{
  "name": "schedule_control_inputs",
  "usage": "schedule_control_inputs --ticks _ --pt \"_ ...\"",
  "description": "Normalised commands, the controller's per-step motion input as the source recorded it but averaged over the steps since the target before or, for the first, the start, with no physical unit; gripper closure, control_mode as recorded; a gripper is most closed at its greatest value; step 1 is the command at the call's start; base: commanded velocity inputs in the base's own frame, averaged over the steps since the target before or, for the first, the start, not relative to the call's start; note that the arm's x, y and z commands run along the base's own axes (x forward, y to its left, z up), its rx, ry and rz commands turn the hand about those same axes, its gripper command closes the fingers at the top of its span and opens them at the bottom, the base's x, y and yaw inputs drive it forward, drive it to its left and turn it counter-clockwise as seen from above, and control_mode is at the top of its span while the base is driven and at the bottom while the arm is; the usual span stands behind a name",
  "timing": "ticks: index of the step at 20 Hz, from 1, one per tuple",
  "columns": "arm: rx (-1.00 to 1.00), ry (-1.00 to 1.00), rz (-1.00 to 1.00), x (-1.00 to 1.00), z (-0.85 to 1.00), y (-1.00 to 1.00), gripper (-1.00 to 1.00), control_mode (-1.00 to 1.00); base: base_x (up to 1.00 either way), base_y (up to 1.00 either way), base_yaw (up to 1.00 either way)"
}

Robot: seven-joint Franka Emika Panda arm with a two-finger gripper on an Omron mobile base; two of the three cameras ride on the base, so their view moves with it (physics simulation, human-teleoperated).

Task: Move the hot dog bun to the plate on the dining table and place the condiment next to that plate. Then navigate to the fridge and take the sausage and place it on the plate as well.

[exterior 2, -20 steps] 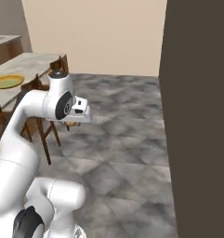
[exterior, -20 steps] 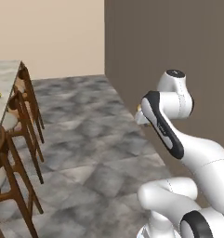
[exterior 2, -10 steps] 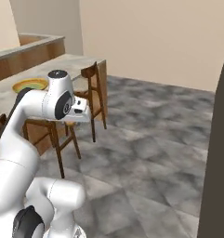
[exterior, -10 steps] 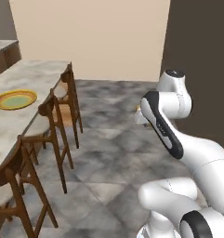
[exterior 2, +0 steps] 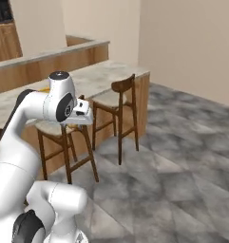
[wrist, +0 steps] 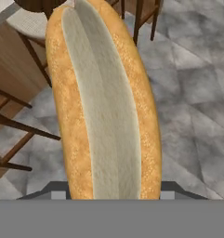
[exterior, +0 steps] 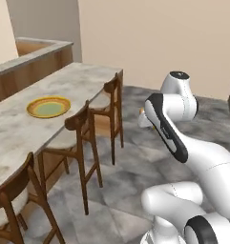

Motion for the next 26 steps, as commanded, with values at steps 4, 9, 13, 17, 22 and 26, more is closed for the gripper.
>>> schedule_control_inputs --ticks 4,9,13,17,22,26 --pt "0.00 0.00 0.00 0.00 0.00 0.00 1.00 1.00 0.92 -0.50 0.55" --pt "0.00 0.00 0.00 0.00 0.00 0.00 1.00 1.00 0.89 -0.48 0.56" --pt "0.00 0.00 0.00 0.00 0.00 0.00 1.00 1.00 0.87 -0.44 0.57" --pt "0.00 0.00 0.00 0.00 0.00 0.00 1.00 1.00 0.84 -0.42 0.57" --pt "0.00 0.00 0.00 0.00 0.00 0.00 1.00 1.00 0.75 -0.29 0.58" --pt "0.00 0.00 0.00 0.00 0.00 0.00 1.00 1.00 0.81 -0.19 0.56"
